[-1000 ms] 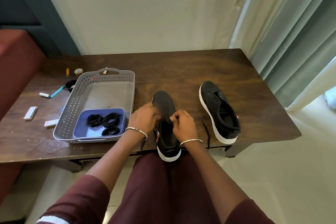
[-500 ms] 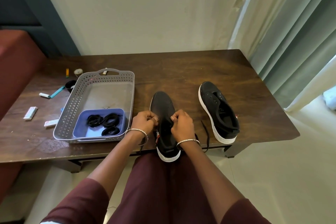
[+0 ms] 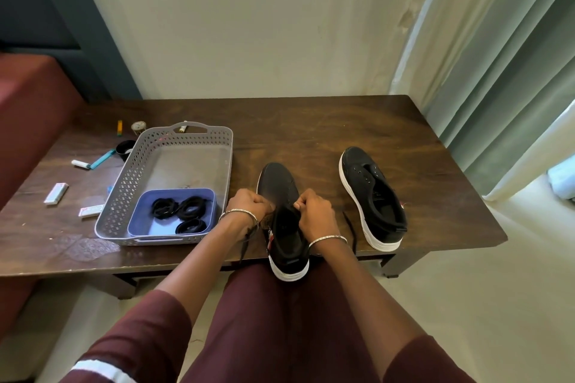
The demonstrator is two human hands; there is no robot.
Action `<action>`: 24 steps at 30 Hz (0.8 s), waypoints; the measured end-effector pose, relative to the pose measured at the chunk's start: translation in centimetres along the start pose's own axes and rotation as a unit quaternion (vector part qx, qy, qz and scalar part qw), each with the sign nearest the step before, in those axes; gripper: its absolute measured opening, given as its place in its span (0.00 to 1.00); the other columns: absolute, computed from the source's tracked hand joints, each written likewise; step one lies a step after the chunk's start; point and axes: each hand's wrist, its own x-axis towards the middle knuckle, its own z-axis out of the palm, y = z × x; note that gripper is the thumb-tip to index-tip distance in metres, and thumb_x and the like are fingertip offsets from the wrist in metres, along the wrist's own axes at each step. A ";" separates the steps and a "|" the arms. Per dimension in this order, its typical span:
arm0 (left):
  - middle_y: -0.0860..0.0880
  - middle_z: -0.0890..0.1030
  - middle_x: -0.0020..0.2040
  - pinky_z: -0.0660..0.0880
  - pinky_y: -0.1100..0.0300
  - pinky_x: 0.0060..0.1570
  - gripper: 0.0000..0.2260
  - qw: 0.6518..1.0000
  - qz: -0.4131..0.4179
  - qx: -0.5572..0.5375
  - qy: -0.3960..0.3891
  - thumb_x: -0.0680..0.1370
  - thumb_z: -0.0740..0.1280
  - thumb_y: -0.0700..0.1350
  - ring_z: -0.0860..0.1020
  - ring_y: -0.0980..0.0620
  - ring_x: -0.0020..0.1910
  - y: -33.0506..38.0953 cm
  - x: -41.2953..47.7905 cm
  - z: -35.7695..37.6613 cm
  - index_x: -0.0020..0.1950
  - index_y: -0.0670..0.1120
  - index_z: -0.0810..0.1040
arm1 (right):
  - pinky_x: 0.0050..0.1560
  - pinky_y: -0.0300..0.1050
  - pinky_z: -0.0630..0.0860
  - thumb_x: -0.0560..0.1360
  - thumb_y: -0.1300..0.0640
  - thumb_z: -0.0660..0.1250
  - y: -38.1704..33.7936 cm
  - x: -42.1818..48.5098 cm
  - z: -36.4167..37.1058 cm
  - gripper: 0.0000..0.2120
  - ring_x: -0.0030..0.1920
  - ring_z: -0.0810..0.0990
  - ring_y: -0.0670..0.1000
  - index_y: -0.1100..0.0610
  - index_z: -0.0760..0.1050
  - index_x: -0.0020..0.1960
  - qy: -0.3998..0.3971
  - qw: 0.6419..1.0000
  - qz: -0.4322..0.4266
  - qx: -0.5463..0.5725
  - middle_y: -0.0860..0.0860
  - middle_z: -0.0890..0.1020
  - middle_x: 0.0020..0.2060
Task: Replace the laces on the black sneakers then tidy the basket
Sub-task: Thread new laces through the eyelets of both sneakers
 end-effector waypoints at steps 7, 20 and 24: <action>0.50 0.83 0.39 0.75 0.55 0.53 0.12 0.985 0.021 0.155 -0.070 0.79 0.69 0.48 0.80 0.49 0.46 4.2 -1.0 -4.1 0.36 0.49 0.84 | 0.51 0.49 0.73 0.82 0.45 0.61 -0.9 1.5 -3.2 0.19 0.54 0.80 0.63 0.61 0.80 0.49 -0.158 0.984 0.075 -0.039 0.61 0.83 0.51; 0.50 0.76 0.31 0.67 0.61 0.27 0.14 0.981 0.042 0.104 -0.157 0.83 0.60 0.45 0.68 0.54 0.25 10.6 -5.4 -8.3 0.41 0.43 0.78 | 0.35 0.41 0.70 0.82 0.49 0.62 -7.1 2.1 -10.1 0.19 0.31 0.73 0.48 0.54 0.77 0.34 -0.145 0.988 -0.017 0.059 0.49 0.76 0.29; 0.48 0.76 0.32 0.69 0.62 0.27 0.13 0.984 0.064 0.062 -0.157 0.84 0.59 0.44 0.69 0.54 0.25 12.2 -7.1 -9.3 0.41 0.42 0.76 | 0.34 0.40 0.72 0.82 0.51 0.63 -8.2 1.4 -11.4 0.17 0.29 0.73 0.46 0.57 0.78 0.38 -0.130 0.978 -0.018 0.159 0.48 0.76 0.30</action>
